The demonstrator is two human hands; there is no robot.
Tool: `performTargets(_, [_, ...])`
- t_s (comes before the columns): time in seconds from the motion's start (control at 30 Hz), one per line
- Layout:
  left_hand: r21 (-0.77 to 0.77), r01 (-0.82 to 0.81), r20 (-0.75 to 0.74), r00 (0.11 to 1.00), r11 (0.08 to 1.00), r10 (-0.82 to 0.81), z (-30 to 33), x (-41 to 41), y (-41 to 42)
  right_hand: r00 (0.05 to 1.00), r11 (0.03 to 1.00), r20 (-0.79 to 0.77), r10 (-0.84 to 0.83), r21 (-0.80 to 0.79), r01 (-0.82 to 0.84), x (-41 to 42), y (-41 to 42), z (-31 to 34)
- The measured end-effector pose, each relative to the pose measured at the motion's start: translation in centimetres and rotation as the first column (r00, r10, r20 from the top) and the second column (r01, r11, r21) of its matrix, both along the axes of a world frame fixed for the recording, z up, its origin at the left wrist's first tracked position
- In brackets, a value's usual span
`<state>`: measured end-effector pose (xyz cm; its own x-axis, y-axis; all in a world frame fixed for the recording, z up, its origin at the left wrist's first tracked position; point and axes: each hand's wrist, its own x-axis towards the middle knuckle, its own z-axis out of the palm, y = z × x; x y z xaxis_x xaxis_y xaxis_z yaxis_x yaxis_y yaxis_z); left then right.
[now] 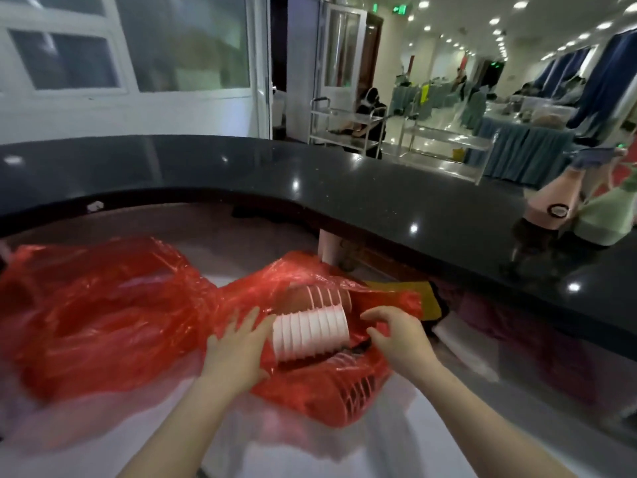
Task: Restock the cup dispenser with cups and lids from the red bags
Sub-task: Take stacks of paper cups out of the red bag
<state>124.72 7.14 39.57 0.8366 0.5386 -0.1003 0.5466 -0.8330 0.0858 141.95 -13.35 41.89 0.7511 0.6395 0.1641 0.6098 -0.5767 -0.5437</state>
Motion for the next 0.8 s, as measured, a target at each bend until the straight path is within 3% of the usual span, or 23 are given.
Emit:
performTargets(0.17, [-0.115, -0.095, 0.015, 0.995, 0.989, 0.097, -1.7, 0.1, 0.5, 0.996, 0.987, 0.089, -0.009, -0.158, 0.023, 0.8, 2.5, -2.1])
performTargets(0.3, [-0.153, -0.033, 0.044, 0.998, 0.988, 0.04, -2.9, 0.3, 1.2, 0.995, 0.973, 0.094, 0.015, -0.231, 0.007, 0.0, 4.2, -3.0])
performTargets(0.43, [-0.127, 0.0, 0.103, 0.995, 0.992, 0.013, -3.3, 0.5, 2.0, 1.0, 0.999, 0.003, 0.015, -0.052, -0.015, -0.9, 5.0, -2.9])
performTargets(0.63, [-0.128, 0.015, 0.261, 0.965, 0.992, 0.019, -3.0, 0.8, 2.5, 0.956, 0.958, -0.226, 0.185, 0.259, -0.124, -2.6, 5.8, -1.8])
performTargets(0.8, [-0.204, 0.033, 0.382, 0.923, 0.978, 0.048, -2.3, 0.4, 3.4, 0.964, 0.937, -0.168, 0.208, 0.316, -0.147, -4.0, 6.9, -1.1])
